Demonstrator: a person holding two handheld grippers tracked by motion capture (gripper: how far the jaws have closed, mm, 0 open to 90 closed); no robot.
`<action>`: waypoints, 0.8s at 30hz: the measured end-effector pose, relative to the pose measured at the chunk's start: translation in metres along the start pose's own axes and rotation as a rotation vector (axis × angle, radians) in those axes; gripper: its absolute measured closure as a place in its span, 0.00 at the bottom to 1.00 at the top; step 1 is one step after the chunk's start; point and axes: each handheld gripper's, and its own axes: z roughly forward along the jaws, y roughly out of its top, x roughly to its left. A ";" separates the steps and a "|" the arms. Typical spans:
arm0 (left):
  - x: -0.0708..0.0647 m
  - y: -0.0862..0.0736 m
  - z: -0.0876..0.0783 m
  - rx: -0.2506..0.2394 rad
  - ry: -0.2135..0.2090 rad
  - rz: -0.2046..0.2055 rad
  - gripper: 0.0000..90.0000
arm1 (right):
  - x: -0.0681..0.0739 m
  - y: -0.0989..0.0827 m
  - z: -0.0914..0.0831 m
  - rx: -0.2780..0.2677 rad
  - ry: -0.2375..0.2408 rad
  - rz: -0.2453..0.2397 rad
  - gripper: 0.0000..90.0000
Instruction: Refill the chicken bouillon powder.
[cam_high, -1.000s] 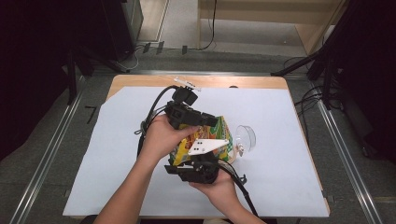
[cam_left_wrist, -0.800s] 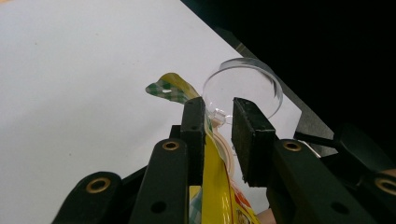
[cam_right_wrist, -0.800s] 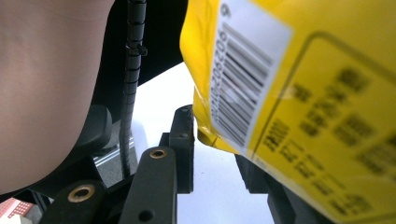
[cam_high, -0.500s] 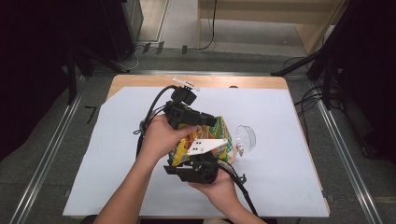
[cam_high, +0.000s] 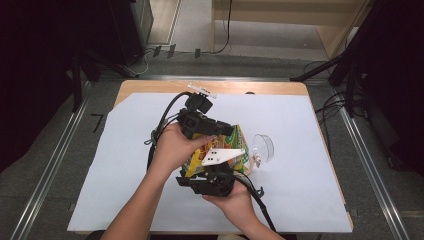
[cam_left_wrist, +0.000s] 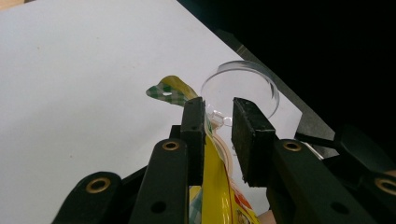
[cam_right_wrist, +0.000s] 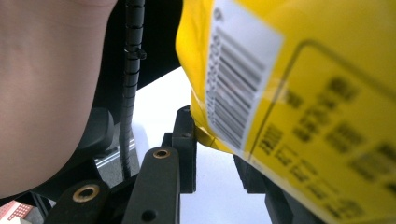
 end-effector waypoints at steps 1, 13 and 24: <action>0.002 0.000 0.001 0.001 -0.002 -0.002 0.83 | 0.000 0.000 0.000 0.000 0.001 -0.001 0.81; 0.004 -0.001 0.004 0.005 -0.014 -0.014 0.83 | -0.001 -0.003 0.002 0.002 -0.002 0.010 0.80; 0.005 0.000 0.004 0.000 -0.016 -0.015 0.83 | -0.001 -0.002 0.001 0.005 -0.010 0.002 0.80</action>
